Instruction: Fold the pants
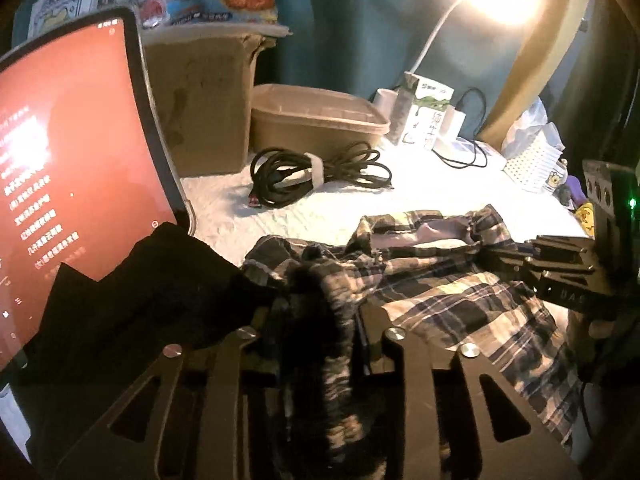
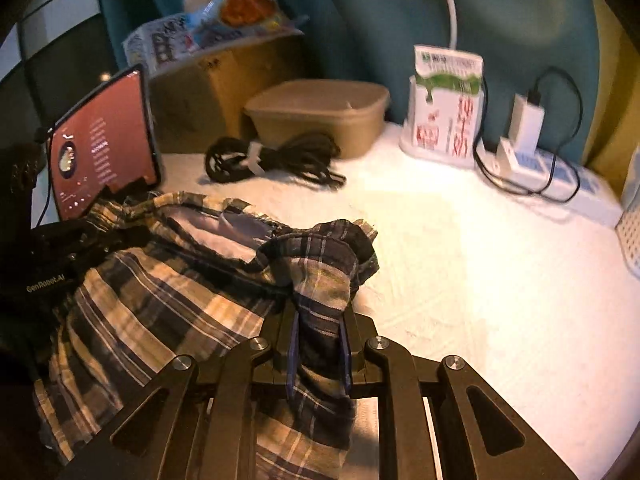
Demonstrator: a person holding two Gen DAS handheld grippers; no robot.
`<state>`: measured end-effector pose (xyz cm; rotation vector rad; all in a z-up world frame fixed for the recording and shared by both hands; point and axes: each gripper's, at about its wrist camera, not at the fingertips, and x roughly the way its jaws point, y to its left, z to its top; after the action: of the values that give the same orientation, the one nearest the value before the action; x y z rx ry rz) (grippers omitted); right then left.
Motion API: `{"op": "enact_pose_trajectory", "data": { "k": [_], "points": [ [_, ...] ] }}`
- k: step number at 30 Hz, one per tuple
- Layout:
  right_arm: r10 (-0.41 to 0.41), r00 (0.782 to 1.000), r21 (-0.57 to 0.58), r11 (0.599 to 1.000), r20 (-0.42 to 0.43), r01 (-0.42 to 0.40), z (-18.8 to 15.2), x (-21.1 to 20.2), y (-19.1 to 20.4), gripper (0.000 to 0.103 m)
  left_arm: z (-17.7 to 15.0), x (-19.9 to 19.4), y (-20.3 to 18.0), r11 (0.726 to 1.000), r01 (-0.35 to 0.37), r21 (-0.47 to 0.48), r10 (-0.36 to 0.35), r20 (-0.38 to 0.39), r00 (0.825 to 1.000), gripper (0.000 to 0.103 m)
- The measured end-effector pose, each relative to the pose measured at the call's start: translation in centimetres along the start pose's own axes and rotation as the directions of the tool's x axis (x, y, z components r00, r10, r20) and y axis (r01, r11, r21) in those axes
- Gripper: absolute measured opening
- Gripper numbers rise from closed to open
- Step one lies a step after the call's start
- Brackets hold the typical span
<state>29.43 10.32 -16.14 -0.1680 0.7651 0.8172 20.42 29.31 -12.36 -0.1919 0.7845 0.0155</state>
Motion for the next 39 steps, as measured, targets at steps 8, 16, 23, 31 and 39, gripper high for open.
{"op": "enact_pose_trajectory", "data": {
  "k": [8,16,23,31,39],
  "points": [
    [-0.019,0.999,0.074,0.997,-0.033,0.022,-0.2,0.8,-2.1,0.056,-0.2,-0.9,1.4,0.998,0.001,-0.062,-0.002,-0.010,1.000,0.045],
    [-0.068,0.997,0.063,0.996,-0.027,0.070,-0.8,-1.1,-2.2,0.057,-0.3,-3.9,2.1,0.994,-0.047,-0.096,0.049,0.025,0.998,0.056],
    [-0.120,0.993,0.069,0.990,-0.006,0.120,-2.1,-4.4,-2.6,0.058,-0.9,-6.7,1.5,0.989,-0.124,-0.084,0.130,0.067,0.989,0.058],
    [-0.154,0.988,0.089,0.984,0.025,0.152,-4.5,-8.2,-2.4,0.059,-2.9,-9.4,-1.0,0.989,-0.138,-0.057,0.144,0.107,0.984,0.070],
    [-0.176,0.981,0.115,0.979,0.078,0.167,-7.0,-12.6,-2.3,0.059,-4.5,-11.7,-6.8,0.995,-0.085,0.053,0.077,0.143,0.987,0.077]
  ]
}}
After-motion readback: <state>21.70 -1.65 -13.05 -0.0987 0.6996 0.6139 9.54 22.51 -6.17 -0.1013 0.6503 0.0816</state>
